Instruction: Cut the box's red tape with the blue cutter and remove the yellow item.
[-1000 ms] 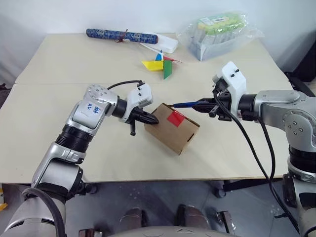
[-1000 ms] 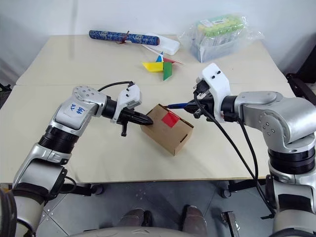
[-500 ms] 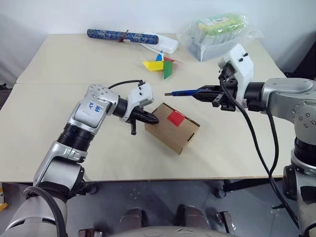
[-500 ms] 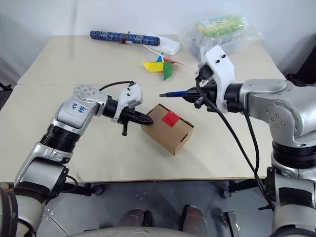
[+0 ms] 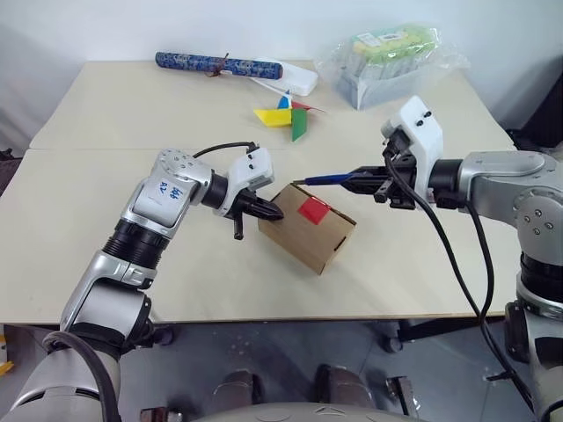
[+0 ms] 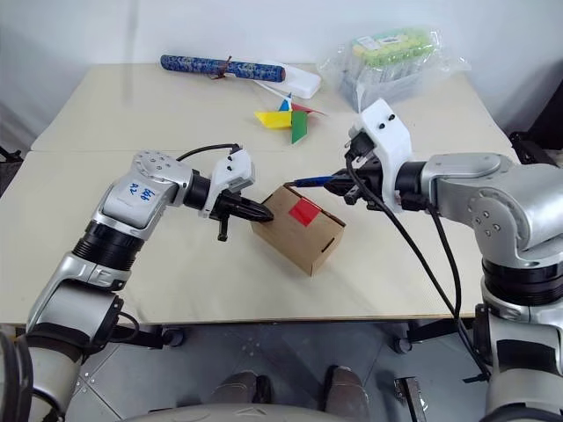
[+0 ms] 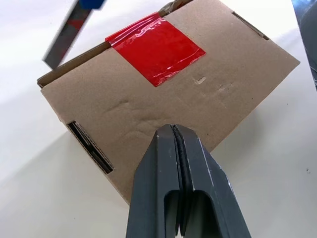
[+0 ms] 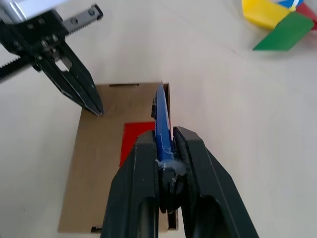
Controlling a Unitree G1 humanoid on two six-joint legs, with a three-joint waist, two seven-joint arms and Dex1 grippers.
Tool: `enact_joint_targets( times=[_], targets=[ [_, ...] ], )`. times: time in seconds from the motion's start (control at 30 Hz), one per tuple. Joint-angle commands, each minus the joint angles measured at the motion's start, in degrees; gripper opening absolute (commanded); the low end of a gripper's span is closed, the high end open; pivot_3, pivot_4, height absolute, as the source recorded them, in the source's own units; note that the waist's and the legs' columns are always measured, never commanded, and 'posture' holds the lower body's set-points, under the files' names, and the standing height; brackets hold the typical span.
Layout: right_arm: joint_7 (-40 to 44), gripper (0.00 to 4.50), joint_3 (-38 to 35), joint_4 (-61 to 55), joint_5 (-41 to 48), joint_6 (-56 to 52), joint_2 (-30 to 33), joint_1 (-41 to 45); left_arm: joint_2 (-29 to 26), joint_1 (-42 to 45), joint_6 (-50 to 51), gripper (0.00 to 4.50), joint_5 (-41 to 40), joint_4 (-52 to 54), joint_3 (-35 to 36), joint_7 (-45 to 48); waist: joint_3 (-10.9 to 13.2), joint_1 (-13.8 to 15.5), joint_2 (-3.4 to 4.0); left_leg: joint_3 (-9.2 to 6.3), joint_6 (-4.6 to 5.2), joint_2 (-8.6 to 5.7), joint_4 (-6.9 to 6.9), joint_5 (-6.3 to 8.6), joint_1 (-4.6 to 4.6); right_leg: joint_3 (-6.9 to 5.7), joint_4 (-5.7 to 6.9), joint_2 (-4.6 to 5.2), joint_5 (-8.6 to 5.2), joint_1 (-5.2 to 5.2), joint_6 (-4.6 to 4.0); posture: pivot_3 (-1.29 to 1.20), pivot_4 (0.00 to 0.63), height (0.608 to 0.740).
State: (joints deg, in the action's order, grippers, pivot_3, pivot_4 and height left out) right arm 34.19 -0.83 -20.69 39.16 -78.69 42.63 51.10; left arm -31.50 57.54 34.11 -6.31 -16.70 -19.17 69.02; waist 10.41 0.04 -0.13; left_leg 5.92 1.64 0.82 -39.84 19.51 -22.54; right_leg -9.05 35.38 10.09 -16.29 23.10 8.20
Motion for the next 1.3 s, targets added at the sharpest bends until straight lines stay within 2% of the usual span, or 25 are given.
enact_joint_targets(
  times=[0.03, 1.03, 1.3],
  targets=[
    [-0.08, 0.19, -0.49, -1.36, -0.69, 1.5, 1.19, -0.28, 0.16, 0.55, 0.53, 0.0, 1.09, -0.44, -0.67, 0.09, 0.0, -0.03, 0.0, 0.0, 0.0, 0.0, 0.0, 0.0, 0.0, 0.0, 0.0, 0.0, 0.0, 0.0, 0.0, 0.0, 0.15, 0.74],
    [0.99, 0.19, -0.25, -2.31, -1.06, 2.68, 5.41, -4.43, -0.23, -0.47, 1.31, 0.0, 0.77, 1.27, -0.35, -0.13, 0.0, 0.05, 0.0, -0.02, 0.02, 0.01, -0.12, 0.01, -0.06, 0.01, 0.04, 0.01, 0.0, 0.0, 0.0, 0.0, 0.15, 0.74],
    [3.29, 0.19, 2.11, -2.83, 0.04, 0.1, 6.42, 0.21, -0.08, 0.1, 2.6, 0.0, 1.74, 0.36, -2.04, 0.36, 0.0, 0.01, 0.0, -0.03, 0.02, 0.01, -0.14, 0.01, -0.06, 0.01, 0.04, 0.01, 0.0, 0.0, 0.0, 0.0, 0.15, 0.74]
  ],
)
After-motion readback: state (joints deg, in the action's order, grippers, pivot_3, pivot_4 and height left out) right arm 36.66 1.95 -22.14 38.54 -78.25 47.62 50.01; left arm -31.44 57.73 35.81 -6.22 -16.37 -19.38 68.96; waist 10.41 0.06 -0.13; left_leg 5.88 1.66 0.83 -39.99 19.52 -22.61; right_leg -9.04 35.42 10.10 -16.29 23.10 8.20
